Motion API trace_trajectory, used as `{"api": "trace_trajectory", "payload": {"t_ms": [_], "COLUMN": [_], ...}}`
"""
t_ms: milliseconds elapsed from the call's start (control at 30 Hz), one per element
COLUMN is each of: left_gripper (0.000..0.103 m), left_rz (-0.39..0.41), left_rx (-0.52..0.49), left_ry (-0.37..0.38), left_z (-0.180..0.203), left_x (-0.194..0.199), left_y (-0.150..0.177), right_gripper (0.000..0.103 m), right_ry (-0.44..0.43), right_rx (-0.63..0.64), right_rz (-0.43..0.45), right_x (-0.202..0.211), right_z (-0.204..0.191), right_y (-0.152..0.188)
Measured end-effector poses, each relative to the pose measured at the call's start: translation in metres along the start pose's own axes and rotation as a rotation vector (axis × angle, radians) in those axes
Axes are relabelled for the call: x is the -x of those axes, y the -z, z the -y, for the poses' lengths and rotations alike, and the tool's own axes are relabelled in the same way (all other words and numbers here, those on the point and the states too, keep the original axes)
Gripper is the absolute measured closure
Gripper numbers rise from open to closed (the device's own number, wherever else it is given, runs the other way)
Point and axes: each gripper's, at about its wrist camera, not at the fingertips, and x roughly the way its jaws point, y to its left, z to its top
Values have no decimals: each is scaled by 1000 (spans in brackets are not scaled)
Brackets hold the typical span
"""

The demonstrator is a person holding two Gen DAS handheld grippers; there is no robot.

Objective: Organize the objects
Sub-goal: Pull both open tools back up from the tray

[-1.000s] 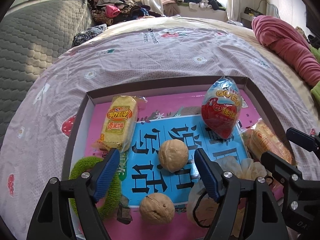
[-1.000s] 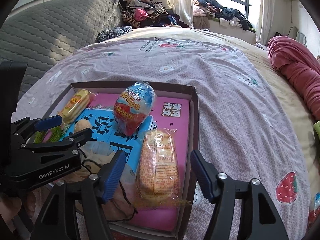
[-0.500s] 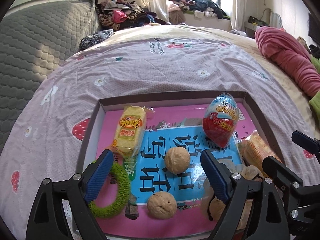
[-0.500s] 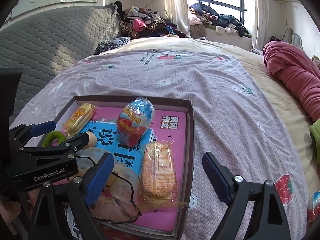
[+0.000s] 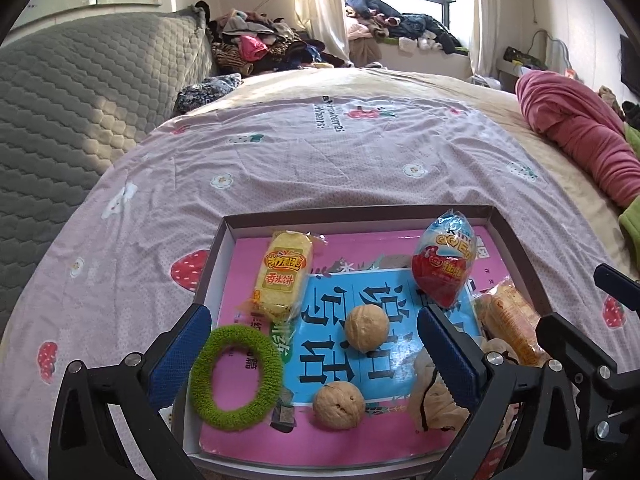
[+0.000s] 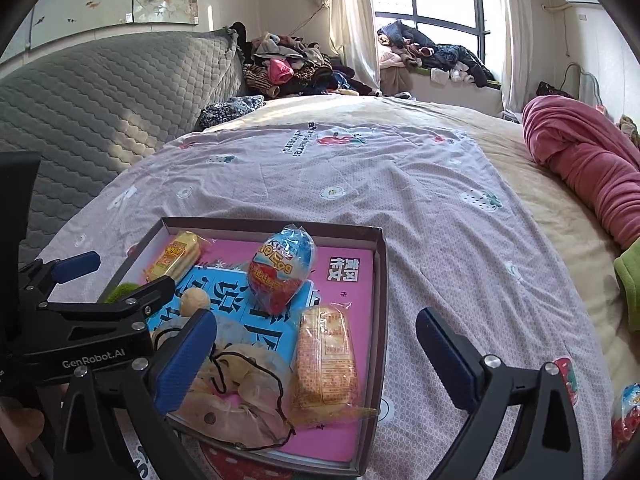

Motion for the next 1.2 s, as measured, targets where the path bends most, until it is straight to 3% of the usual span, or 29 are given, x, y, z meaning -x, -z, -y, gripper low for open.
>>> {"api": "trace_trajectory", "payload": {"t_ms": [333,667,967,1200], "left_gripper": [0,0,0,0], "left_rz": [22,56,89,100], "left_rx": [7,3,18,17], "left_ry": [15,-26,-11,-17], "left_z": [-5,-11,-18,-22], "left_x": [9,25,39,53], "left_y": [3,4,2,6], "right_gripper": [1,1,1,1], "right_ry": [13,8,15,40], "right_rx": [13,3,2,15], "right_rz": [18,50,138,115], "right_x": [3,17,39,46], "right_z": [-4,-6,-15,-21], "right_y": [1,-1,-5,-6]}}
